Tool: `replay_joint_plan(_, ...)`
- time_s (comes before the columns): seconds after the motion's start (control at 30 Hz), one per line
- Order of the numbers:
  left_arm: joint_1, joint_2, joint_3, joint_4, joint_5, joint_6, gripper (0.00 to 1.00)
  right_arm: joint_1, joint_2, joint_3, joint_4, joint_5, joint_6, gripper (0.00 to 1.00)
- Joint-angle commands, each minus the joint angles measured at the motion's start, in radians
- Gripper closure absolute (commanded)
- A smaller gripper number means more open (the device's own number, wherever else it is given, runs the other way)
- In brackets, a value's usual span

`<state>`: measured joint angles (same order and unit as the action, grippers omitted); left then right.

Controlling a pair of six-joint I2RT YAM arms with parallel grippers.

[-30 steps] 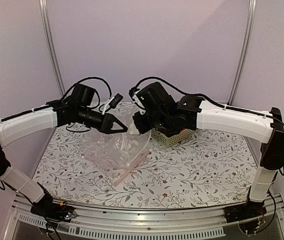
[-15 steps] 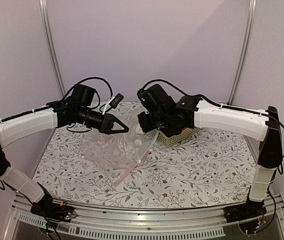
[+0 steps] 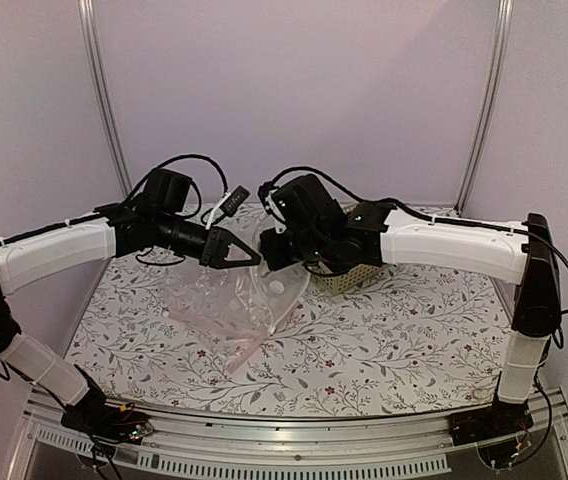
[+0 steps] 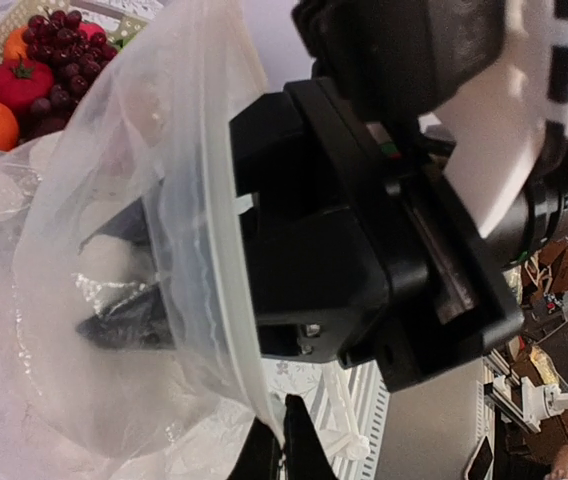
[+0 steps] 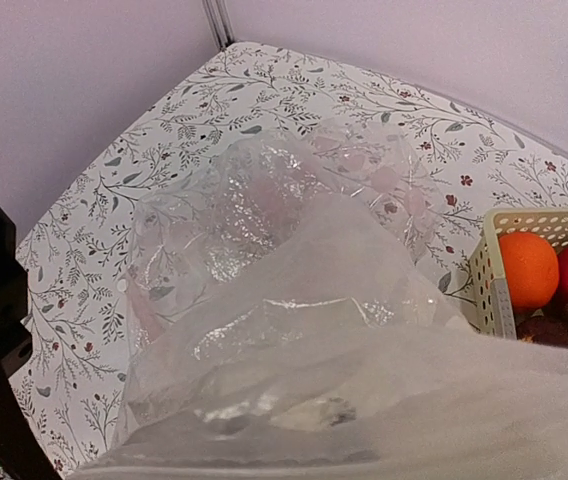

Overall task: Place the food in the zip-top bag and seal the zipper
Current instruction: Place the fake vegetable in the zipper food storage bag.

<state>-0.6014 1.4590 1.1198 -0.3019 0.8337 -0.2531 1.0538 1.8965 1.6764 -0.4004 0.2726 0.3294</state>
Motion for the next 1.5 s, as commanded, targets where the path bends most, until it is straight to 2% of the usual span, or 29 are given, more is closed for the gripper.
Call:
replay_joint_plan(0.0, -0.011, -0.013, -0.016, 0.03, 0.024, -0.002, 1.0, 0.002, 0.066, 0.015, 0.009, 0.02, 0.03, 0.8)
replay_joint_plan(0.23, 0.018, -0.063, -0.034, 0.058, -0.002, -0.01, 1.0, -0.037, 0.061, -0.045, -0.008, 0.045, 0.081, 0.78)
replay_joint_plan(0.5, 0.026, -0.039, -0.033, 0.063, 0.02, -0.03, 1.0, -0.038, 0.043, -0.034, -0.011, -0.042, 0.043, 0.61)
replay_joint_plan(0.7, 0.026, -0.034, -0.032, 0.061, 0.011, -0.031, 1.0, -0.038, 0.031, -0.026, -0.015, -0.084, 0.026, 0.44)
replay_joint_plan(1.07, 0.036, -0.005, -0.007, -0.012, -0.082, -0.024, 1.0, -0.04, -0.031, -0.03, -0.023, -0.111, 0.01, 0.19)
replay_joint_plan(1.47, 0.045, 0.001, -0.003, -0.027, -0.114, -0.031, 1.0, -0.037, -0.1, -0.047, -0.021, -0.128, 0.005, 0.16)
